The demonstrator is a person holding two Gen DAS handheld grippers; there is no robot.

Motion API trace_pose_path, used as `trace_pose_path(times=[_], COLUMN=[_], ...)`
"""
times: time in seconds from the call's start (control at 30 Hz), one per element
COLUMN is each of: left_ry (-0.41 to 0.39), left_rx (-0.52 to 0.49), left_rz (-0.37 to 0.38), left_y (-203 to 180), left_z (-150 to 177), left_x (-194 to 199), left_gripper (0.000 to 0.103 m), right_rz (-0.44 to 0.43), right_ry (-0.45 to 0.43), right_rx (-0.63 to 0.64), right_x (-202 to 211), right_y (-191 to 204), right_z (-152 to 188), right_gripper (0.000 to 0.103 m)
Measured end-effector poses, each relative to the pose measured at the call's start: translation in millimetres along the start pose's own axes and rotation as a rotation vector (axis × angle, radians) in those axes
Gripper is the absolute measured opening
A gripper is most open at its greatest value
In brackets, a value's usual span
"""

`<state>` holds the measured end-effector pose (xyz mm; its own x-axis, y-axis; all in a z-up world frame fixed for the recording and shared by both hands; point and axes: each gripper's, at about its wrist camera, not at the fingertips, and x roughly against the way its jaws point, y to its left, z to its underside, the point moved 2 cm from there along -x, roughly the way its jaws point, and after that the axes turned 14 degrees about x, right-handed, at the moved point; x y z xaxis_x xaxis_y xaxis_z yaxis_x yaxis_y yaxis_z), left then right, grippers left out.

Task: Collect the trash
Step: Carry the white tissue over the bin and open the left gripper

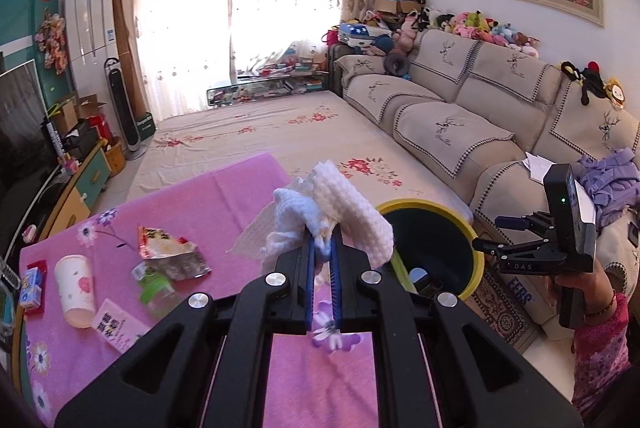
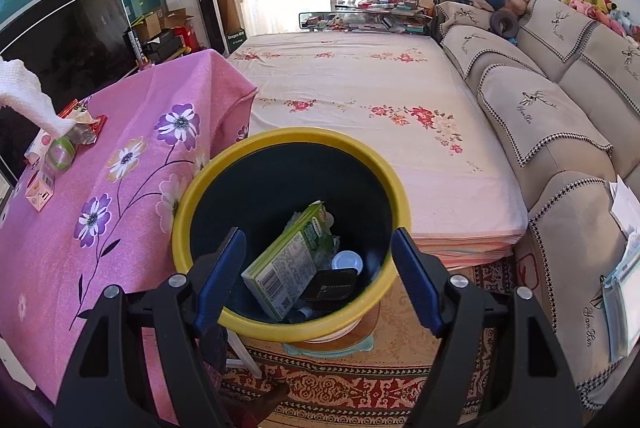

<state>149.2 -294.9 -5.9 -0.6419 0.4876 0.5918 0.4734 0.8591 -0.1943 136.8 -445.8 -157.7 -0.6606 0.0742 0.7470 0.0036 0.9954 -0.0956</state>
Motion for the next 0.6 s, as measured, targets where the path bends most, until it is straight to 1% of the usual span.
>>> trace_pose_path(times=[0.2,0.37,0.5,0.6], left_ry=[0.054,0.113,0.145,0.165], left_rx=[-0.061,-0.111,-0.131,-0.122], left_rz=[0.074,0.111,0.116,0.11], left_y=[-67,-117,-143,-149], left_z=[-2,7,13,18], left_x=[-63,-117,-154,-175], left_gripper=[0.008,0.008,0.009,0.009], right_rz=[0.038,0.059,0.067,0.068], right_ry=[0.007,0.012,0.016,0.016], right_rx=[-0.041,-0.078,-0.098,-0.106], right_x=[9,16,17,18], right_y=[-36,-64,-78,-82], right_z=[20,35,42,46], right_gripper=[0.071,0.071,0.071,0.071])
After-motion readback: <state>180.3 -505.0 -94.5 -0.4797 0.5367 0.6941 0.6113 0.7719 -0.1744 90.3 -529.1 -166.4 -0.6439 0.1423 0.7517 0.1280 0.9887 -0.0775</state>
